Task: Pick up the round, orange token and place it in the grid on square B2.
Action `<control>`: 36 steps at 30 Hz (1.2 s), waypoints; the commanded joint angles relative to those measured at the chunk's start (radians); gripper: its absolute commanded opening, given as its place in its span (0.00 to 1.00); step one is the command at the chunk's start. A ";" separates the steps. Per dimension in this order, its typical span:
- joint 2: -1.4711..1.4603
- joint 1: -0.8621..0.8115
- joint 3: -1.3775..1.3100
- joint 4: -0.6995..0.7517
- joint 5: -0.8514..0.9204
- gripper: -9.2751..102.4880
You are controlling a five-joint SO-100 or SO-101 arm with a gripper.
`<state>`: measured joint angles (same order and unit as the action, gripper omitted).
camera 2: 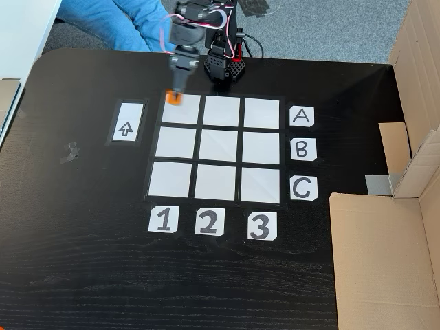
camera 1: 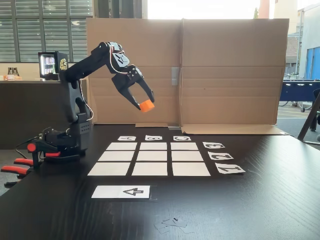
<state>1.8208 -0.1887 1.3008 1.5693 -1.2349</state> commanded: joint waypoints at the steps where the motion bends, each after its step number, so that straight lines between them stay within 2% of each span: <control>1: 0.043 0.104 0.009 0.006 -0.055 0.07; 11: -0.075 0.245 0.129 0.005 -0.190 0.07; 36: -0.436 0.242 0.184 -0.025 -0.319 0.07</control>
<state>1.3913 0.0506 1.5018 1.5555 -1.5432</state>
